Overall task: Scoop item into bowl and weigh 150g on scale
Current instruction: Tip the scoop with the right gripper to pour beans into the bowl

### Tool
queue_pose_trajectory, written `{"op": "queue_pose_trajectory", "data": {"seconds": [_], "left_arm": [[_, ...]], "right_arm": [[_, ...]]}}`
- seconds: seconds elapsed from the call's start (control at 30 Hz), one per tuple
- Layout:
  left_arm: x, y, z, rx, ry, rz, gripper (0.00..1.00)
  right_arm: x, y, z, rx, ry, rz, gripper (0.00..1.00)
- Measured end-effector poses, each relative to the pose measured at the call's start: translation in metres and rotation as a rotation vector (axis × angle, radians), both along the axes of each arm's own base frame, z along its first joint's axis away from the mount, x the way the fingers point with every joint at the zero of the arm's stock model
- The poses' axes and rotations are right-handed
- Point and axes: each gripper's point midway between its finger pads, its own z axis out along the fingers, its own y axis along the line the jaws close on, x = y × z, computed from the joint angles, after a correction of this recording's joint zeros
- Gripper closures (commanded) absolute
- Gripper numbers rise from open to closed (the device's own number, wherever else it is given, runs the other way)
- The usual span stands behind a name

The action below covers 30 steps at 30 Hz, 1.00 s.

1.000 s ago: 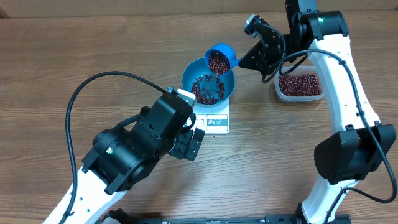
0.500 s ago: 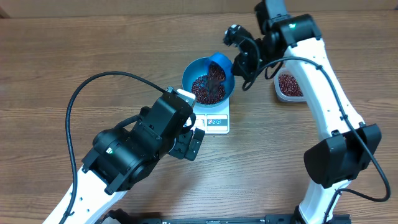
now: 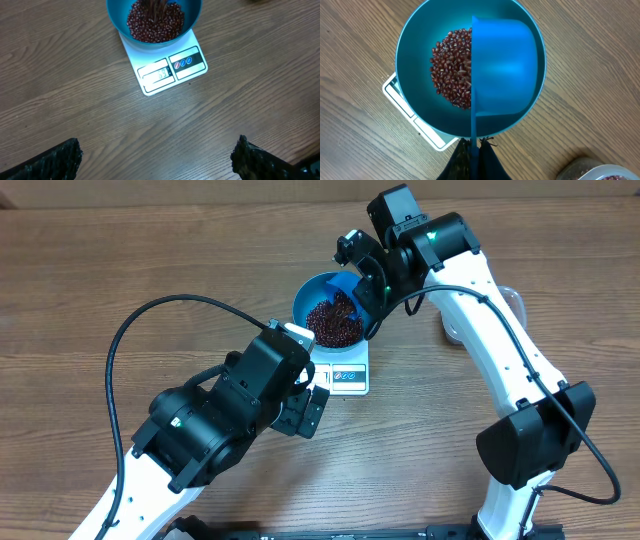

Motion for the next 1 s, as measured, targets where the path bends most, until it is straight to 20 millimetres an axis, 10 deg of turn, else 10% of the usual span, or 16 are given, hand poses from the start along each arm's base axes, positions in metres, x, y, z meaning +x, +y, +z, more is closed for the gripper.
{"op": "queue_pose_trajectory", "data": {"seconds": [1.0], "left_arm": [[0.000,0.000,0.000,0.000,0.000,0.000,0.01]], "right_arm": [[-0.017,0.018,0.032,-0.137,-0.164,0.033,0.96]]}}
